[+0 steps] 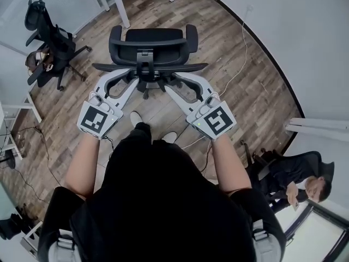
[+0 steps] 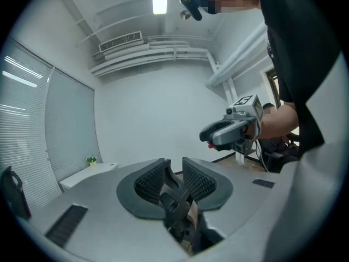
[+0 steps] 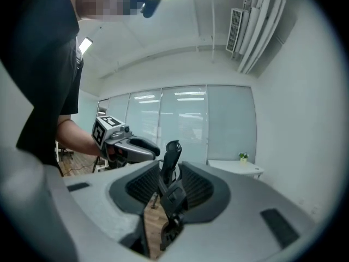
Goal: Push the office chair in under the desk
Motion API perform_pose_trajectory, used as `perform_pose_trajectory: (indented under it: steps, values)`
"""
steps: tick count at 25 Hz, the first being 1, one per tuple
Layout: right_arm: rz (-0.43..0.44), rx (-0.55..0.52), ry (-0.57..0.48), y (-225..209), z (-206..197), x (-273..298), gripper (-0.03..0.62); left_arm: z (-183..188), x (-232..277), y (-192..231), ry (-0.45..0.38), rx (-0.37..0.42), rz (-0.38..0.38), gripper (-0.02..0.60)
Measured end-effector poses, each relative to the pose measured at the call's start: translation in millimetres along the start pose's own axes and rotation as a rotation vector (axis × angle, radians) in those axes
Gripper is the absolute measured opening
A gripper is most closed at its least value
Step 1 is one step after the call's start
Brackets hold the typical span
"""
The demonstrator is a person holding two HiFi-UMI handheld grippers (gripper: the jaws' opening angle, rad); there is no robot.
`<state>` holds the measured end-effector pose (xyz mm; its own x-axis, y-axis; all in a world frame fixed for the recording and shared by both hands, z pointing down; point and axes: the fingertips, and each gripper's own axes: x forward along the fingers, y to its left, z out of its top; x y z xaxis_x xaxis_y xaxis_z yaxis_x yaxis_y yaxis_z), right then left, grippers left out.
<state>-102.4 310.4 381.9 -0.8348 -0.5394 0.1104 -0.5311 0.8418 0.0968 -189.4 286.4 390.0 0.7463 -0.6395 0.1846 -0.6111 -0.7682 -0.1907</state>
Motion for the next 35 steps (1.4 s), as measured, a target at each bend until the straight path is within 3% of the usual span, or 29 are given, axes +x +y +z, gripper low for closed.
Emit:
perform_pose_trajectory:
  steps: [2,8,17,25,35]
  values:
    - [-0.007,0.002,0.056,-6,-16,2,0.124,-16,2,3,0.062,0.028,-0.027,0.130]
    - [0.004,0.028,0.281,-28,-64,19,0.163,-67,8,27,0.256,0.132,-0.110,0.183]
    - [0.037,-0.020,0.516,-62,-112,35,0.229,-138,22,57,0.498,0.252,-0.234,0.233]
    - [0.108,-0.152,0.786,-94,-170,39,0.236,-202,16,88,0.730,0.423,-0.338,0.239]
    - [0.246,-0.362,1.103,-113,-237,28,0.235,-256,5,116,0.916,0.521,-0.448,0.239]
